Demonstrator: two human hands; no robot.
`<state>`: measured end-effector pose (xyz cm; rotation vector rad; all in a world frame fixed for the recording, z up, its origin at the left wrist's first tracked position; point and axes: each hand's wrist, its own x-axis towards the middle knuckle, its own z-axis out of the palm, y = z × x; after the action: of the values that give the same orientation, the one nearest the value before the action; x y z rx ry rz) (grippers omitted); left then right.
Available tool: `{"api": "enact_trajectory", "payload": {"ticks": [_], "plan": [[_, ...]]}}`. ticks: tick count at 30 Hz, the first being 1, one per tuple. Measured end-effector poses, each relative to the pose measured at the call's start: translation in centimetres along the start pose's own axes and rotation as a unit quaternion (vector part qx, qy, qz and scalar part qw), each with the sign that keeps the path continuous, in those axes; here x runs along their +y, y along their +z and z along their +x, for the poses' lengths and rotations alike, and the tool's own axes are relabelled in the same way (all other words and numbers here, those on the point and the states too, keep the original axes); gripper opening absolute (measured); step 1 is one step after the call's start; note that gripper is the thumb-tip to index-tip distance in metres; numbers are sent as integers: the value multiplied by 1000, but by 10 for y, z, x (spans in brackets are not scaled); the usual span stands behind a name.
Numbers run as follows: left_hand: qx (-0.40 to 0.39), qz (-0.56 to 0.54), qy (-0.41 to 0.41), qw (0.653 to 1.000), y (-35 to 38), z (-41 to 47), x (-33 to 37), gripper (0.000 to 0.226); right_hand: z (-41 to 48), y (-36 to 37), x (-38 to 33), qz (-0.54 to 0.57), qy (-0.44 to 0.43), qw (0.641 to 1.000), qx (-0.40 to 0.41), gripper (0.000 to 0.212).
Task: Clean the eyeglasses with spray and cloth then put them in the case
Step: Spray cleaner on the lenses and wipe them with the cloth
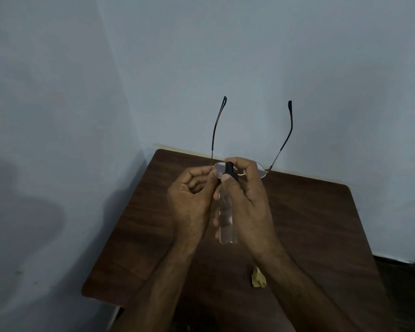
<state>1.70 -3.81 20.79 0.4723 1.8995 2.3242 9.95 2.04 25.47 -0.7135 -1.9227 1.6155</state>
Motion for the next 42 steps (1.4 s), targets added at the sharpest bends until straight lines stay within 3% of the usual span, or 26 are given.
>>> {"api": "enact_trajectory", "payload": {"ticks": [4, 8, 21, 31, 34, 38, 42], "plan": [[6, 24, 7, 1000, -1, 0, -3, 11, 0, -7, -12, 50, -29, 998, 5, 7], [10, 48, 11, 999, 0, -2, -5, 11, 4, -10, -18, 65, -29, 997, 11, 19], [6, 17, -19, 1000, -2, -2, -7, 13, 13, -15, -43, 202, -38, 978, -27, 19], [-7, 16, -22, 1000, -2, -2, -9, 15, 29, -16, -50, 206, -69, 976, -7, 29], [-14, 21, -47, 999, -2, 2, -12, 14, 21, -25, -32, 152, -114, 982, 17, 34], [-34, -8, -71, 997, -6, 11, -20, 12, -3, -56, 20, 55, -153, 978, 131, 32], [-54, -31, -67, 996, -11, 15, -23, 12, -23, -110, 117, -128, -71, 968, 203, 25]]}}
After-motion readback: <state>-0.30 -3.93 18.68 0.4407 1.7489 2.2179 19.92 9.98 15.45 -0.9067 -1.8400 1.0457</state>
